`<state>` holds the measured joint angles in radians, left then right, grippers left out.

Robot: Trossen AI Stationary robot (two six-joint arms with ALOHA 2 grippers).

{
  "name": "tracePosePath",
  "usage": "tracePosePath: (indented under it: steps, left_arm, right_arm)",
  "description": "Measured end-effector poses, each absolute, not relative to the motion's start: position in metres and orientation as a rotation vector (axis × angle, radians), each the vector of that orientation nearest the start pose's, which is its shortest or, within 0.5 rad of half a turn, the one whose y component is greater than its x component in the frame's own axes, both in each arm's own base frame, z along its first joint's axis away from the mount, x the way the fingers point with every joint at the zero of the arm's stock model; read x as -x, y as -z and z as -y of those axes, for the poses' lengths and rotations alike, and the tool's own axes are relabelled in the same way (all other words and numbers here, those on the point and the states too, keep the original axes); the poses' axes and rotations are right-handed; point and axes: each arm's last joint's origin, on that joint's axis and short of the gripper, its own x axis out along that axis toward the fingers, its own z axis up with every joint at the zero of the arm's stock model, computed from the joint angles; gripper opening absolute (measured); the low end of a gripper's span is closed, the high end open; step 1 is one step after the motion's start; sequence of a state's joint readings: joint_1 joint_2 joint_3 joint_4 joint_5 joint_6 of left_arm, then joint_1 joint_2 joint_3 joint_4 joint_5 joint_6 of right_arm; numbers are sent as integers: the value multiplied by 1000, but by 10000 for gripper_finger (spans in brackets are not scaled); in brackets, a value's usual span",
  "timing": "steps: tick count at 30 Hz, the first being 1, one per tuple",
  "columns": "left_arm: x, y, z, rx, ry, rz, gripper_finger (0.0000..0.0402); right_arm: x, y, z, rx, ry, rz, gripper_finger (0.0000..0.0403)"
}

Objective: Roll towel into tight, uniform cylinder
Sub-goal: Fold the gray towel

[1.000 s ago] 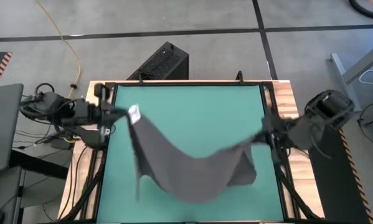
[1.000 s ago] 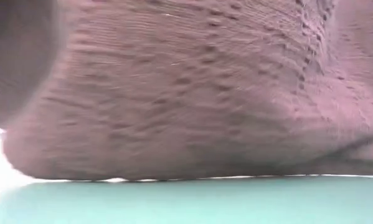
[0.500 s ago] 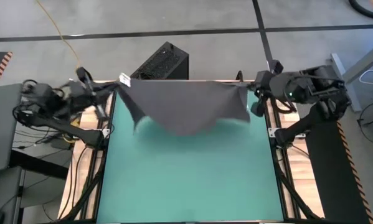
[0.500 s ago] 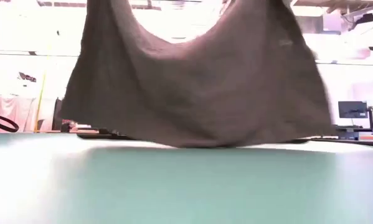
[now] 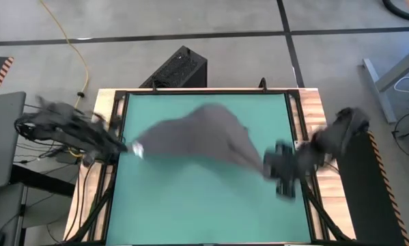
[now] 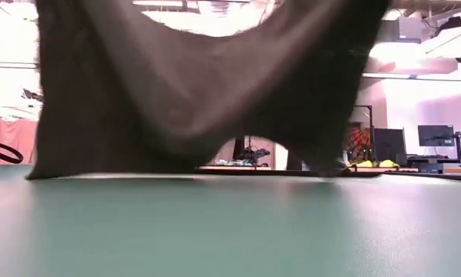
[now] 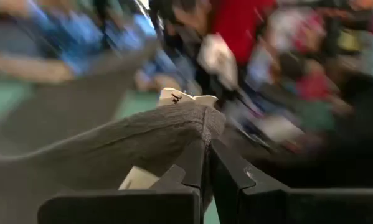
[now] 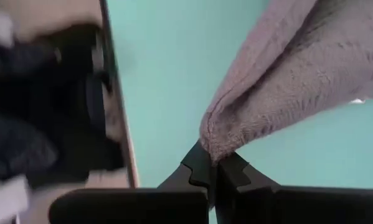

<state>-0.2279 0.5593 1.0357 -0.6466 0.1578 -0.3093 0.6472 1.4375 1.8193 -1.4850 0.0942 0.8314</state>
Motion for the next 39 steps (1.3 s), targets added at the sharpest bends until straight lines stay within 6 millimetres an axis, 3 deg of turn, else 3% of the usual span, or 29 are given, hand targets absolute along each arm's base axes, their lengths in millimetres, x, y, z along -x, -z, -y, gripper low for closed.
tracePosePath:
  steps: [3,6,9,12,16,21,23,26,30,39]
  left_arm:
    - [-106,-336,39,461,498,-435,2]
    - [-123,-273,58,608,628,-640,2]
    - [-128,-223,74,741,669,-798,2]
    - [-127,-194,84,797,659,-872,2]
    - [-127,-195,89,743,692,-807,2]
    - [-123,-229,85,609,737,-635,0]
    - [-117,-240,78,513,639,-600,0]
    - [-107,-255,62,395,356,-509,0]
    - [-94,-254,42,360,-13,-468,0]
    - [-74,-231,28,433,-264,-674,0]
  right_arm:
    - [-193,-379,-188,-340,-86,-1281,19]
    - [-192,-336,-225,-356,-72,-1407,19]
    - [-191,-301,-249,-369,27,-1537,18]
    - [-192,-282,-262,-376,62,-1636,18]
    - [-201,-271,-261,-370,104,-1673,18]
    - [-203,-282,-237,-425,274,-1698,18]
    - [-201,-288,-224,-418,370,-1698,18]
    - [-201,-296,-202,-371,529,-1642,18]
    - [-214,-299,-175,-404,616,-1532,19]
    - [-239,-273,-121,-441,688,-1684,19]
